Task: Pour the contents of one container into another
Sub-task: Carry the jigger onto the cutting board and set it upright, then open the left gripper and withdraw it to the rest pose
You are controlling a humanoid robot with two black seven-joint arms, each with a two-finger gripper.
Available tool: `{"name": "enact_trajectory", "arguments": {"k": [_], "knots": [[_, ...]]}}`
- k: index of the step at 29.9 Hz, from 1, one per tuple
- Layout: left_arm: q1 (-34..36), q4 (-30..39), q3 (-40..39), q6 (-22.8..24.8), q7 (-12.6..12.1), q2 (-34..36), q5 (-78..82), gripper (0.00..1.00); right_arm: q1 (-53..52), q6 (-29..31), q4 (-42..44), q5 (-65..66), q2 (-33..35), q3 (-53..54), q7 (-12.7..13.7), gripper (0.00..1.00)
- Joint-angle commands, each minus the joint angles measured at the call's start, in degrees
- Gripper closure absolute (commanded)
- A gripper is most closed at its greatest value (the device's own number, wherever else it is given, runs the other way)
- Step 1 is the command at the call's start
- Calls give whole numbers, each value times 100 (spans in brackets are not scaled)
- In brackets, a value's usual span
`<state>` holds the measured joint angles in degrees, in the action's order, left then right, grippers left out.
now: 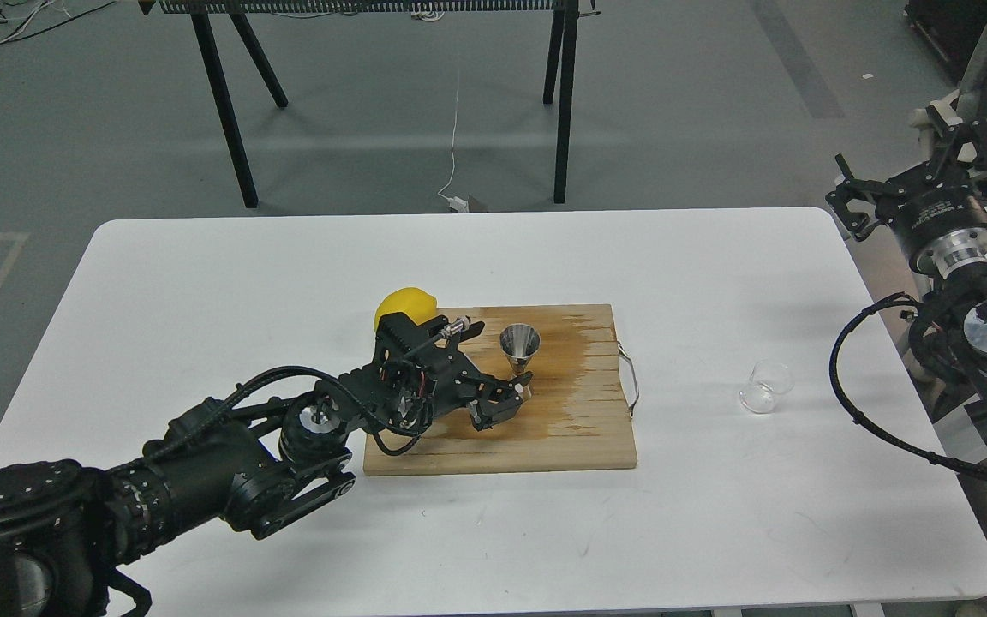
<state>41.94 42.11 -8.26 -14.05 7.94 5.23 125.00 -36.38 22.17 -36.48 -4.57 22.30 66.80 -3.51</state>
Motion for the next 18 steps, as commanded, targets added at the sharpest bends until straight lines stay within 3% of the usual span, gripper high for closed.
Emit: {"name": "enact_trajectory", "arguments": {"k": [1,12,18], "knots": [[-54,183,-1,-19,6,197,0,2,0,6,1,0,-7,0,0,1],[-221,737,-71,-27,6,812,0,2,-9,-2,-8,0,-7,0,0,1],[-624,1036,-623,-62,32,1304,0,2,-26,-2,-8,0,2,-9,0,1]]}}
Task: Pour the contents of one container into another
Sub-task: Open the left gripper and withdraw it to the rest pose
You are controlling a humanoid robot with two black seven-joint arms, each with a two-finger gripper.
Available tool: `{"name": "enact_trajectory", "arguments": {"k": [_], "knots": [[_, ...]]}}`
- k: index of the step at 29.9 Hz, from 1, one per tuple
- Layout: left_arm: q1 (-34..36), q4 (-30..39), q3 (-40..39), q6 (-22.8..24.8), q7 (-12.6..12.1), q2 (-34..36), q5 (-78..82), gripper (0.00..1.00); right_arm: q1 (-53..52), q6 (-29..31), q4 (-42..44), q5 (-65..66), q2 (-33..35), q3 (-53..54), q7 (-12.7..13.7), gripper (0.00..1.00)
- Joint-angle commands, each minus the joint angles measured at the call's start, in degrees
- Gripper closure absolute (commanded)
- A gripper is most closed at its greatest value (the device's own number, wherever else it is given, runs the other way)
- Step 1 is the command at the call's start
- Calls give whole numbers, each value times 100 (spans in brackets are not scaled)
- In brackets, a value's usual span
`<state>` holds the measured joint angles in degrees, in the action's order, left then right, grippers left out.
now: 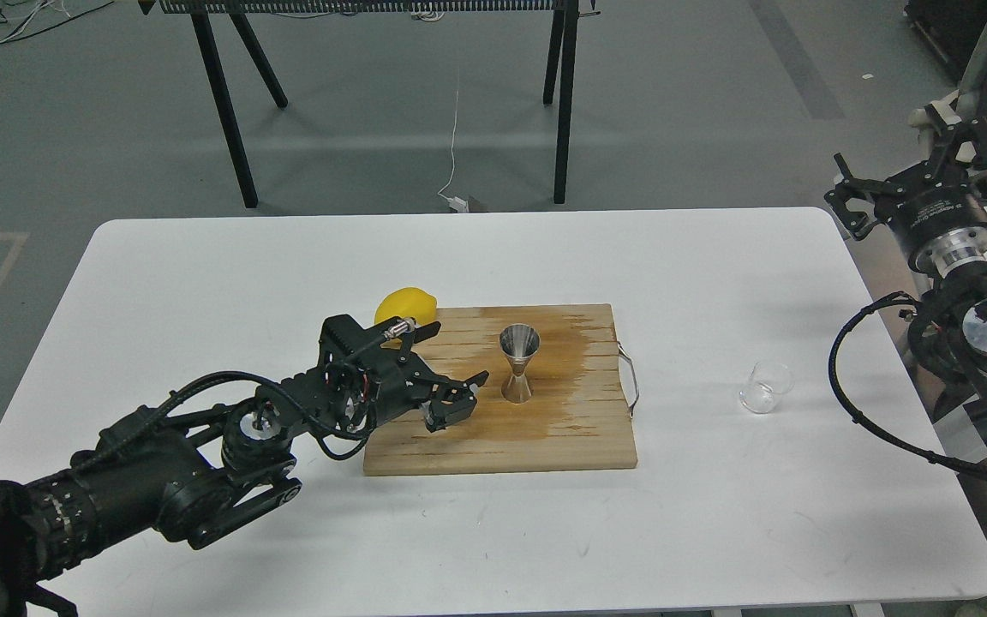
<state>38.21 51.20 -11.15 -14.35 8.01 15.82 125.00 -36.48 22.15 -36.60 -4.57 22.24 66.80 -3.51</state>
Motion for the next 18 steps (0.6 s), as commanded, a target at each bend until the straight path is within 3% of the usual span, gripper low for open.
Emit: {"name": "enact_trajectory", "arguments": {"k": [1,7,18], "knots": [[-340,144,-475,-51,42,307,0,2,-17,0,4,0,9,-18,0,1],[-753,214,-1108,-340,227,860,-351,2,-26,9,4,0,0,-35,9,1],[-947,944,-2646,-175,218,1529,-4524,2,-43,44,4,0,17,-70,9,1]]}}
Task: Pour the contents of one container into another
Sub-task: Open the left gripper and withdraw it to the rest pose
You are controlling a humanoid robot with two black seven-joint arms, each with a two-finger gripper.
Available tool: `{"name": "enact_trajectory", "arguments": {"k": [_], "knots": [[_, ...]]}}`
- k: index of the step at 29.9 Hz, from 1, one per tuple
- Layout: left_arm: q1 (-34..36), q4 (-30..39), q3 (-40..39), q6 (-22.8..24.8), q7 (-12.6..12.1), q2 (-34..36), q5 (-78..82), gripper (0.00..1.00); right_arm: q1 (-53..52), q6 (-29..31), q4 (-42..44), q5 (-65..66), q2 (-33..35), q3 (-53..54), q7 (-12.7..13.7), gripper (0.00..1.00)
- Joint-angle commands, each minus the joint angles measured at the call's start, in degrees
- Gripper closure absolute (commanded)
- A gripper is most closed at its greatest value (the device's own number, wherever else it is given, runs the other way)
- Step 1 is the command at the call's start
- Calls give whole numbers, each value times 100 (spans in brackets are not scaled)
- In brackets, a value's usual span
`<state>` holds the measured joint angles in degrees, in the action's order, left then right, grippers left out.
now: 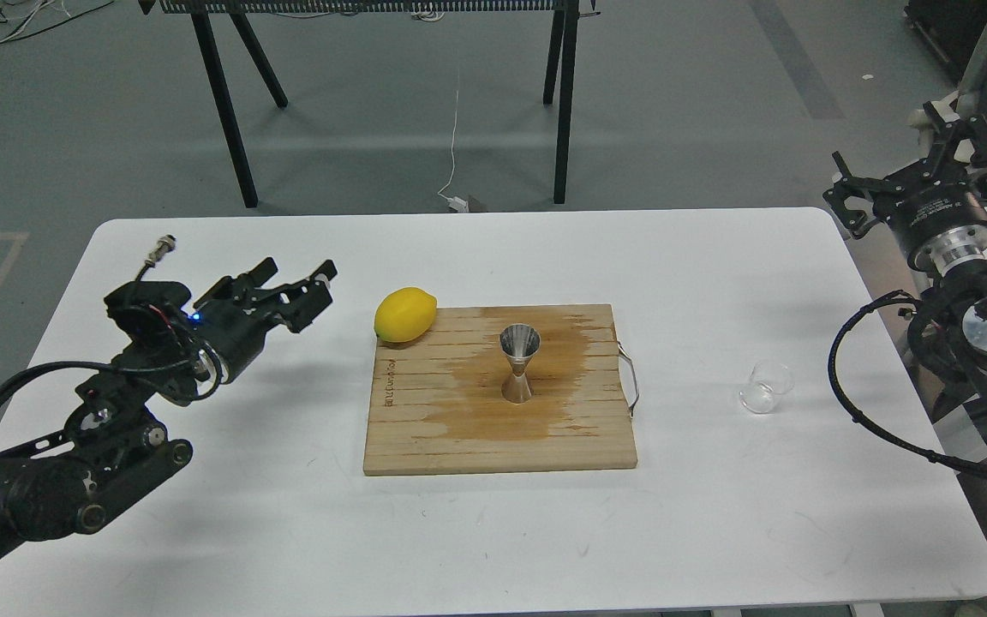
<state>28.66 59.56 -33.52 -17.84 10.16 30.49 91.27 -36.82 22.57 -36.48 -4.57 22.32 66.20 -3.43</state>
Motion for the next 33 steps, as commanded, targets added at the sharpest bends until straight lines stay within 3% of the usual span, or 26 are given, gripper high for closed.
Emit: {"name": "enact_trajectory", "arguments": {"k": [1,5,9,17,21,28,33], "knots": [[17,117,-541,289,4,63,-1477,2,-9,10,-17,0,9,-11,0,1],[96,108,-1287,930,-5,28,-2787,2,0,54,-52,0,53,-54,9,1],[271,-67,-1930,1975,-40,27,-4342,2,0,54,-104,9,97,-221,17,1],[1009,-2008,-2054,3794,74,-51,-6172,2,52,-16,-824,70,589,-599,17,1],[1255,-2527,-2027,4584,92,-43,-6884,1,236,-60,-1316,79,922,-696,9,1],[1502,-2818,-1984,4584,92,-25,-7246,1,1343,-130,-2625,70,1678,-539,-44,1],[1502,-2818,-1939,4584,100,-25,-7220,1,2800,-297,-3784,-35,1759,549,-106,1]]}}
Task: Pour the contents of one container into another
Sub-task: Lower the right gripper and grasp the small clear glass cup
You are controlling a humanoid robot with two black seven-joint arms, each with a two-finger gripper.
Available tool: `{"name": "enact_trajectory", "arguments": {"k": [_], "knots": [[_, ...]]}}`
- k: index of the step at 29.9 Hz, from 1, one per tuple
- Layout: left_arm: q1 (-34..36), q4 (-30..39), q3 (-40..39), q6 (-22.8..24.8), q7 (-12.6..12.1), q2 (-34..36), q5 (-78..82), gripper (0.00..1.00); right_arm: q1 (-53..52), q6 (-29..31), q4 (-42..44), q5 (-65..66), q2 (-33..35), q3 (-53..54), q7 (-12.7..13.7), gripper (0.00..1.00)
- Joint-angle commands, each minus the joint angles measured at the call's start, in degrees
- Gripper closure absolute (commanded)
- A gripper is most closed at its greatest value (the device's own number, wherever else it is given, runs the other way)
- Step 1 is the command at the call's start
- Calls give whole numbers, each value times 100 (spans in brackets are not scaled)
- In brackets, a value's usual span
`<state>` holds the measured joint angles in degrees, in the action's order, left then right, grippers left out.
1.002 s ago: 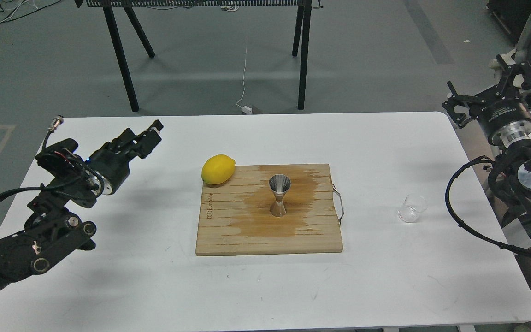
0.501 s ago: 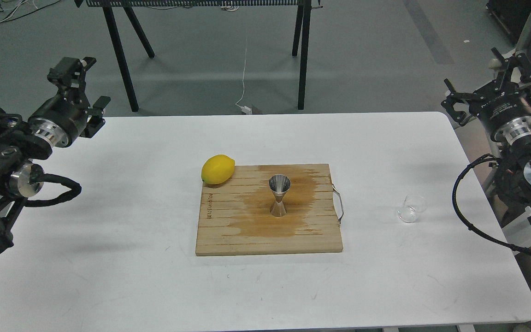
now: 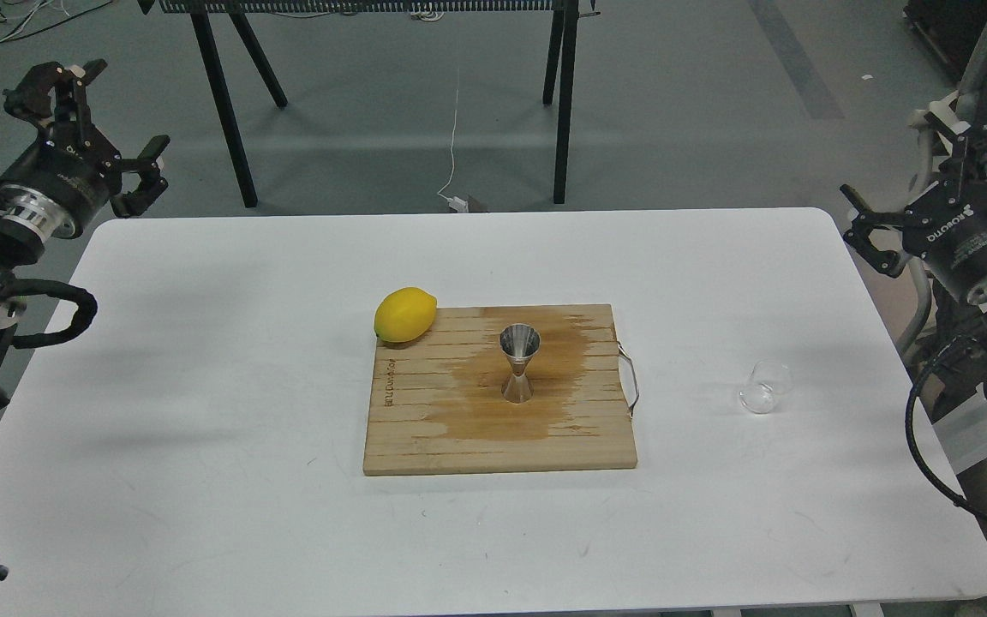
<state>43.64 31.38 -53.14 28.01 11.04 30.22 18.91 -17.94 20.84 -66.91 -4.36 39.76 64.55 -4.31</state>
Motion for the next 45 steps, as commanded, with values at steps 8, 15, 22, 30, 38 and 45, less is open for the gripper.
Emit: {"name": "enact_trajectory", "arguments": {"k": [8,15,22,30,38,45], "knots": [[4,-1,22,-1,30,1,16,1,2487,-1098,-1747,-732,-960,1684,27,1],[13,0,22,-1,30,45,16,1,2716,-1933,-1738,-1067,-1602,1675,36,1],[22,17,14,-1,30,177,16,1,2822,-2040,-1642,-1076,-2305,1658,44,1],[101,35,14,-1,30,256,16,1,2743,-2215,-1071,-1067,-3026,1623,44,1],[101,35,22,-1,30,344,16,1,2673,-2663,-965,-1076,-3475,1623,44,1],[101,35,22,-1,39,406,16,1,2278,-3121,-684,-1076,-3616,1631,36,1]]}}
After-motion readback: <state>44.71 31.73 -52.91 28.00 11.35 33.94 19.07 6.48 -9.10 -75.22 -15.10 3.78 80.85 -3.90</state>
